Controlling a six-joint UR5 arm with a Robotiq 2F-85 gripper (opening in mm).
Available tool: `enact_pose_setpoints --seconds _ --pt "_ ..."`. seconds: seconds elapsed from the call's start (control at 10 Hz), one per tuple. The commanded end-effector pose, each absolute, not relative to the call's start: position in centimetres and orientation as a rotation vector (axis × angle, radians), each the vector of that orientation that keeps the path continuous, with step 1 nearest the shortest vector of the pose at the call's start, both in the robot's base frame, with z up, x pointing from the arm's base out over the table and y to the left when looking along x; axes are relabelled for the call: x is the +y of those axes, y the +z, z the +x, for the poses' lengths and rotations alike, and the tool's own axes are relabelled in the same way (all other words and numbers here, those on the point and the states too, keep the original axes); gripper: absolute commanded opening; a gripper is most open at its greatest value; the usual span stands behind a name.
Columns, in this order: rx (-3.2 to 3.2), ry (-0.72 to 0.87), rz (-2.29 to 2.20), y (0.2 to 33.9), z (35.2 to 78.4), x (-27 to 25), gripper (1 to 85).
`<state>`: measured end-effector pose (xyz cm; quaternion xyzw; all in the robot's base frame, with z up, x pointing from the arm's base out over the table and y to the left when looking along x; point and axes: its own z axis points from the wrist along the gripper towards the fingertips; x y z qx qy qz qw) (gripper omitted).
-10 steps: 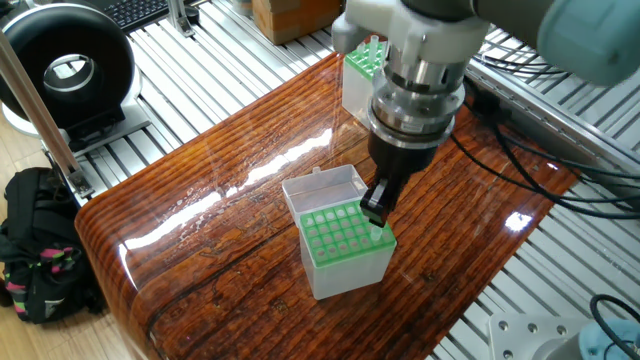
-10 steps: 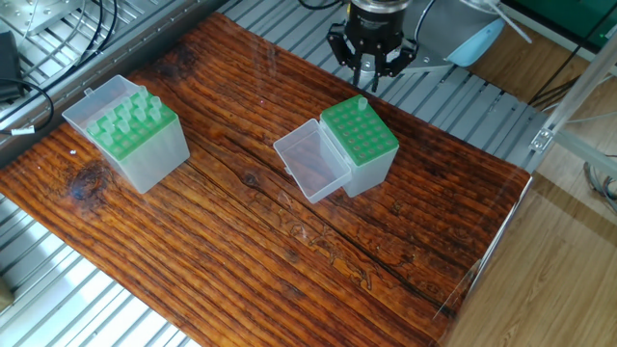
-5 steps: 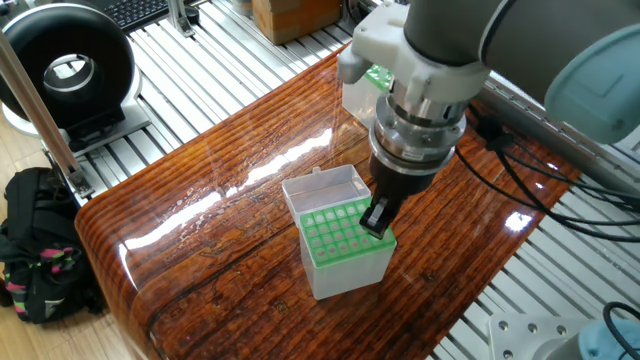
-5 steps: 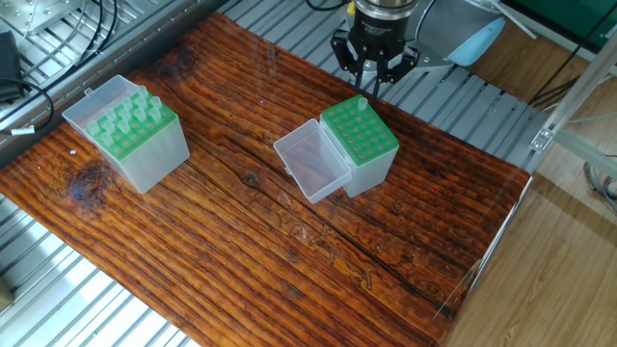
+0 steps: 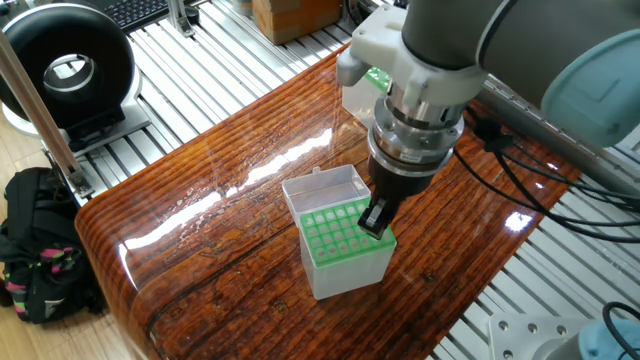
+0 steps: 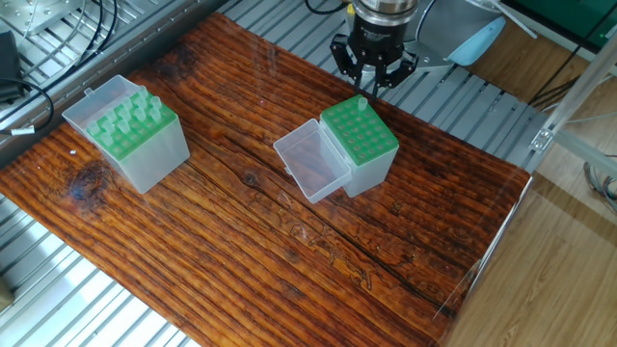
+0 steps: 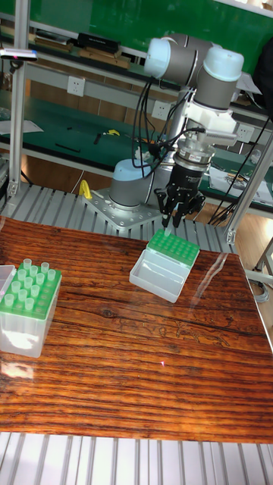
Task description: Transfer all large pipette tips from one holder to another
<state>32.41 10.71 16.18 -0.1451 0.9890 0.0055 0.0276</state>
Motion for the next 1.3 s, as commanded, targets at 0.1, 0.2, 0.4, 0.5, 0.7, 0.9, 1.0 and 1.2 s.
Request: enact_pose_setpoints --seconds 0.1,0.2,0.4,0.5,0.7,0.9,1.0,1.2 --pt "3.035 0.013 -0.413 15.5 32.6 11.0 32.0" --pt "3.029 0.014 -0.408 15.3 32.5 11.1 32.0" --pt "3.023 0.015 -0.395 15.0 32.3 11.3 32.0" --pt "3.024 0.02 -0.392 15.0 32.2 11.4 32.0" --pt "3.019 0.01 -0.383 14.8 31.8 11.5 31.7" --pt "3.006 0.001 -0.379 15.0 31.4 11.3 31.7" --pt "3.001 0.002 -0.383 15.1 31.5 11.2 31.7" --pt "2.986 0.003 -0.386 14.9 31.9 11.2 31.7"
